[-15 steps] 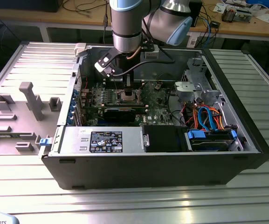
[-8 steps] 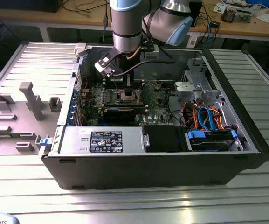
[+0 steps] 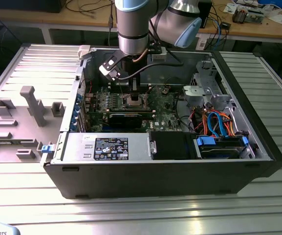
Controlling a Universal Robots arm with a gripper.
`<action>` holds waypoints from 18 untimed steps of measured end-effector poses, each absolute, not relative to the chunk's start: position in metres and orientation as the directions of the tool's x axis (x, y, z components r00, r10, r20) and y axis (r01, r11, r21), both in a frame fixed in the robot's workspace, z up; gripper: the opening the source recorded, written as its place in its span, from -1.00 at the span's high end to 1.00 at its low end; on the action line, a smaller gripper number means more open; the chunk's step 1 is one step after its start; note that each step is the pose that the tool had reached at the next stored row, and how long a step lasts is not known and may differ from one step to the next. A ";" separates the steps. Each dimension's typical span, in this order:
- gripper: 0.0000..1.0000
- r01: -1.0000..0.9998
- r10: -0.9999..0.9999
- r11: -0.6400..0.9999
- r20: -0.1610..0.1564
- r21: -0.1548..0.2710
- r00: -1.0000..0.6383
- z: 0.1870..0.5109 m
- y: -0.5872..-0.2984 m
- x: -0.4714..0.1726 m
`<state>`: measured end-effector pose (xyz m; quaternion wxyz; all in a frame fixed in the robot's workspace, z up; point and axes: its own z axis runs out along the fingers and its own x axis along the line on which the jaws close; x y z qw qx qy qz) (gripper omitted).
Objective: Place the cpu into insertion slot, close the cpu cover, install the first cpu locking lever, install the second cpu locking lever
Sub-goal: 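Close the cpu cover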
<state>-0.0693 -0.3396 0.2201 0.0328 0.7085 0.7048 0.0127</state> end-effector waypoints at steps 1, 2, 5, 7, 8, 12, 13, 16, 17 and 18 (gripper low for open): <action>0.79 0.998 1.000 -0.004 -0.028 0.065 0.006 0.221 -0.340 -0.069; 0.79 0.998 1.000 -0.004 -0.028 0.065 0.006 0.222 -0.340 -0.069; 0.79 0.998 1.000 -0.004 -0.028 0.065 0.006 0.223 -0.340 -0.069; 0.79 0.998 1.000 -0.004 -0.028 0.065 0.006 0.223 -0.340 -0.069; 0.79 0.998 1.000 -0.004 -0.028 0.065 0.006 0.223 -0.340 -0.069; 0.79 0.998 1.000 -0.004 -0.028 0.065 0.006 0.223 -0.340 -0.069; 0.79 0.998 1.000 -0.004 -0.028 0.065 0.006 0.223 -0.340 -0.069; 0.79 0.998 1.000 -0.004 -0.028 0.065 0.006 0.223 -0.340 -0.069; 0.79 0.998 1.000 -0.004 -0.028 0.065 0.006 0.223 -0.340 -0.069; 0.79 0.998 1.000 -0.004 -0.028 0.064 0.006 0.225 -0.340 -0.069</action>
